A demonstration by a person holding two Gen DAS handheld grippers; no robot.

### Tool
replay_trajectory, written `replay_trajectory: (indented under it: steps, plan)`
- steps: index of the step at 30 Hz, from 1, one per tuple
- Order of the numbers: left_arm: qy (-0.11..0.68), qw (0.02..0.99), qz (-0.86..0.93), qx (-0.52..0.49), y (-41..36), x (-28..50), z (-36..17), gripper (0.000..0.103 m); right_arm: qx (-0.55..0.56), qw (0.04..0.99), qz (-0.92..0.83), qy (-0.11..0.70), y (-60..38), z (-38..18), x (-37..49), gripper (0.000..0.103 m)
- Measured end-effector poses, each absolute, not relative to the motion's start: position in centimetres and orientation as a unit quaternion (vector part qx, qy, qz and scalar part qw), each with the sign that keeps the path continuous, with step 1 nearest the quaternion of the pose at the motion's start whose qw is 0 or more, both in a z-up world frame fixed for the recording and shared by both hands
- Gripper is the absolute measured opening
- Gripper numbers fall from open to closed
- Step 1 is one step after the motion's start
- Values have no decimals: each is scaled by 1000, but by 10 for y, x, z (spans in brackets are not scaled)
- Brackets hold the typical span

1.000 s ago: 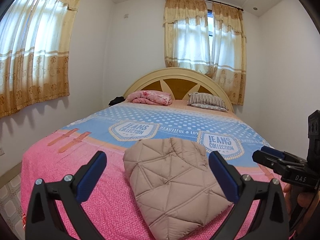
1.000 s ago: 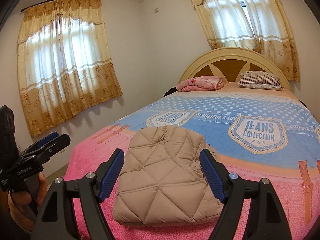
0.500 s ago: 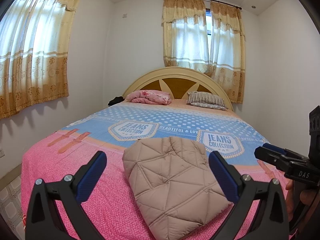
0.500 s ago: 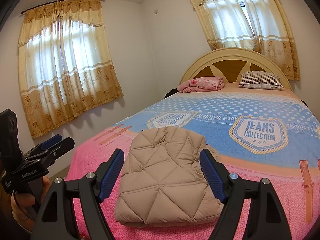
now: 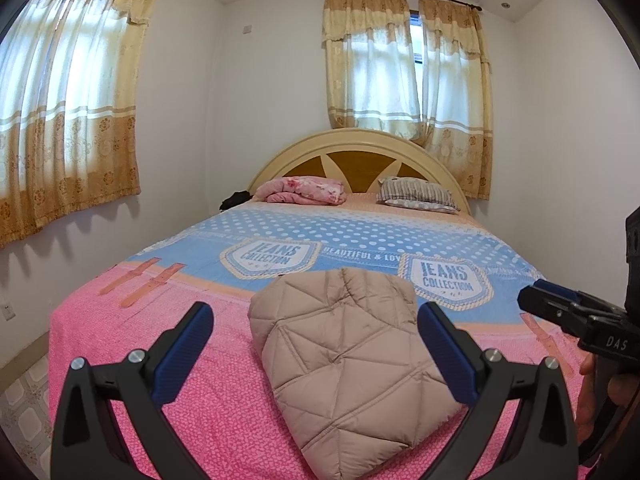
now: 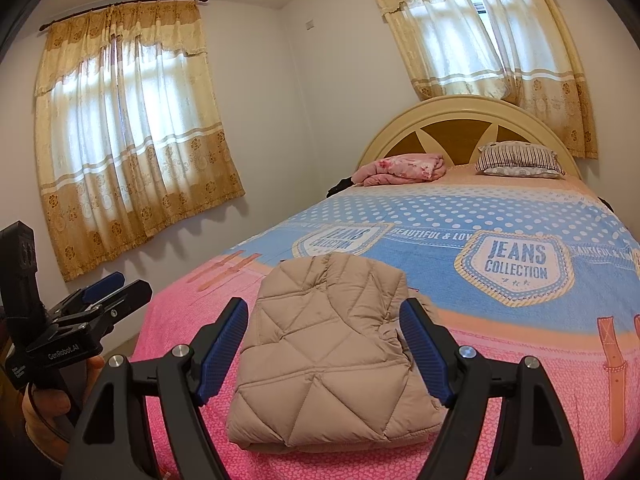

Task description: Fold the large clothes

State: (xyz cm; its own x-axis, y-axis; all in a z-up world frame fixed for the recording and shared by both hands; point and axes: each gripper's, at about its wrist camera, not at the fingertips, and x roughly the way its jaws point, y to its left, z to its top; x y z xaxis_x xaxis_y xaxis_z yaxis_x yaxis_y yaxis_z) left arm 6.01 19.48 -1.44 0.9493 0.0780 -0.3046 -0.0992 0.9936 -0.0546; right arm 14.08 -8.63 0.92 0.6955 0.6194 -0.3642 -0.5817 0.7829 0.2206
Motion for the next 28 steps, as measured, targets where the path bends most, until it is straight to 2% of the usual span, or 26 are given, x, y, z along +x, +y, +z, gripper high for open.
replay_trajectory:
  steps: [28]
  plan:
    - [130, 989, 66, 3, 187, 55, -10, 103, 32, 918, 335, 208, -85, 10, 137, 79]
